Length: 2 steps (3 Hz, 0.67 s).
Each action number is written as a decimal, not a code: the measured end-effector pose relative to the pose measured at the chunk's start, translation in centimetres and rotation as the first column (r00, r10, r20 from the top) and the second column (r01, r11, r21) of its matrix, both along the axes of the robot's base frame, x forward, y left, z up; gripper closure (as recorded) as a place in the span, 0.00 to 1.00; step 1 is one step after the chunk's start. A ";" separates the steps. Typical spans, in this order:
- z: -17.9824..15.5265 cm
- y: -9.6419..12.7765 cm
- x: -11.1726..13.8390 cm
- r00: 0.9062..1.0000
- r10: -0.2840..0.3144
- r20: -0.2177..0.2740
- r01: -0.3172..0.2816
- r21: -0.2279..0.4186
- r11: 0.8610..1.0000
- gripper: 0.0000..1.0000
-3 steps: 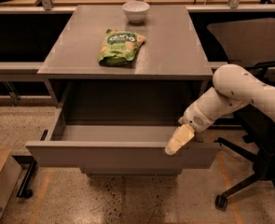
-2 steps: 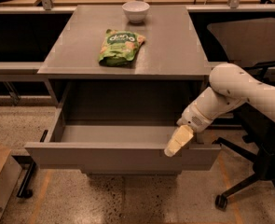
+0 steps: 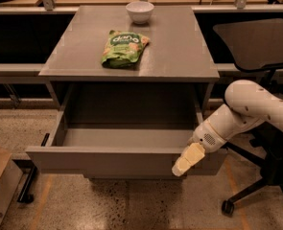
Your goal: Open top drawer
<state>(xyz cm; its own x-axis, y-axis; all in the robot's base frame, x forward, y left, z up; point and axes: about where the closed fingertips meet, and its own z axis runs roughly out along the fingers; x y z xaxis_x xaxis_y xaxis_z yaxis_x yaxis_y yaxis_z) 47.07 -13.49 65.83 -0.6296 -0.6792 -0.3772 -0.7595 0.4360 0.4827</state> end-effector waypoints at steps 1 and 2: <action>0.9 0.0 -2.3 0.999 -0.026 -0.031 0.025 -0.018 1.000 0.00; 2.5 0.4 -2.9 1.000 -0.015 0.005 0.015 -0.042 0.999 0.00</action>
Offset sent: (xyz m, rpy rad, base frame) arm -0.0334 0.0058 0.0476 -0.0725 -0.0584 -0.0034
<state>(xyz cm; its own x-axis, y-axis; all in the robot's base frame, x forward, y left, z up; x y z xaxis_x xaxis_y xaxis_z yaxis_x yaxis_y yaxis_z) 44.22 -13.13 68.34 -0.6380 -0.6851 -0.3515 -0.7550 0.4669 0.4604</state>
